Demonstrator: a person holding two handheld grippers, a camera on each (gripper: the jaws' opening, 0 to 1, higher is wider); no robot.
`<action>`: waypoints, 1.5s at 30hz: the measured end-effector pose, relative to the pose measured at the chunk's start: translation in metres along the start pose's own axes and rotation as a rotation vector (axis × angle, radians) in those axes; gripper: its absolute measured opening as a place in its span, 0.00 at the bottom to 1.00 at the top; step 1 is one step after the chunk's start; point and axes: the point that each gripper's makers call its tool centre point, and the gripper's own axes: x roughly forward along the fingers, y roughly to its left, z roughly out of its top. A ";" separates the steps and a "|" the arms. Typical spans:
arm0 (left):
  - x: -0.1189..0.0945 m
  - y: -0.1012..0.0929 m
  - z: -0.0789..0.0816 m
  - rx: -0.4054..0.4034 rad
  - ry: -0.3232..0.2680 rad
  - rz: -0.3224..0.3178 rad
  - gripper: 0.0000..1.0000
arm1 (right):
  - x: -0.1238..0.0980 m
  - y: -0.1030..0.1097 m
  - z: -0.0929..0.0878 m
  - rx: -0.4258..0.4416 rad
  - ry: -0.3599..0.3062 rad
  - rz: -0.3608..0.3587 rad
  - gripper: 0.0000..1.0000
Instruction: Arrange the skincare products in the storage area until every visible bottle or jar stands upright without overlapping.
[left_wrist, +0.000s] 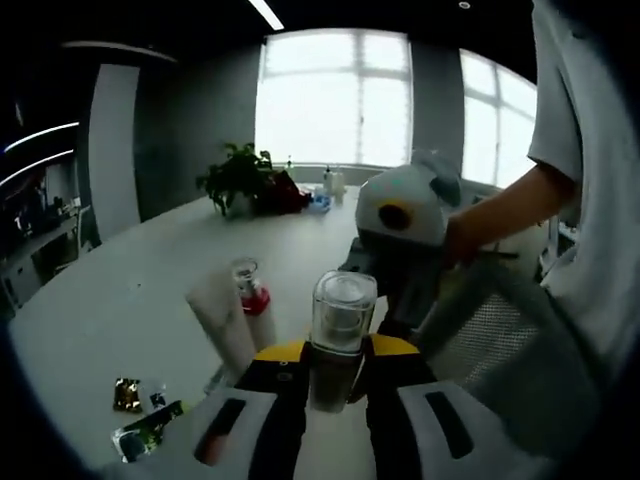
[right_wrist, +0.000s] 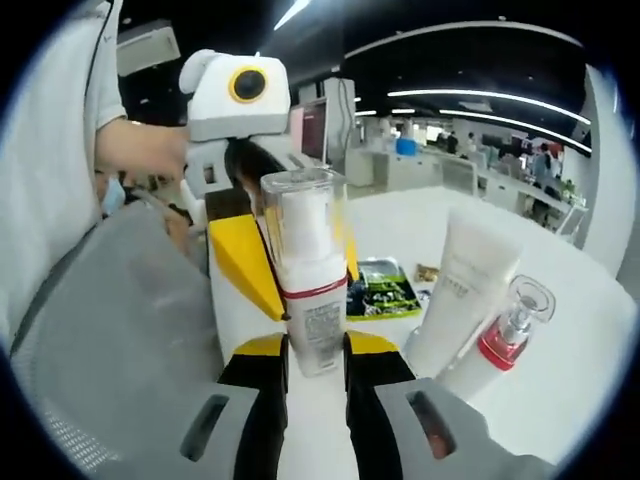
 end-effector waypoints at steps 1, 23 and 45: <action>0.001 0.000 -0.001 0.000 0.002 0.000 0.25 | 0.000 -0.001 -0.003 0.004 0.004 0.001 0.20; 0.045 0.011 -0.058 -0.004 0.090 -0.009 0.23 | 0.018 -0.021 -0.070 0.001 0.159 -0.019 0.20; 0.058 0.010 -0.073 -0.027 0.106 -0.031 0.21 | 0.020 -0.026 -0.093 0.007 0.216 -0.024 0.20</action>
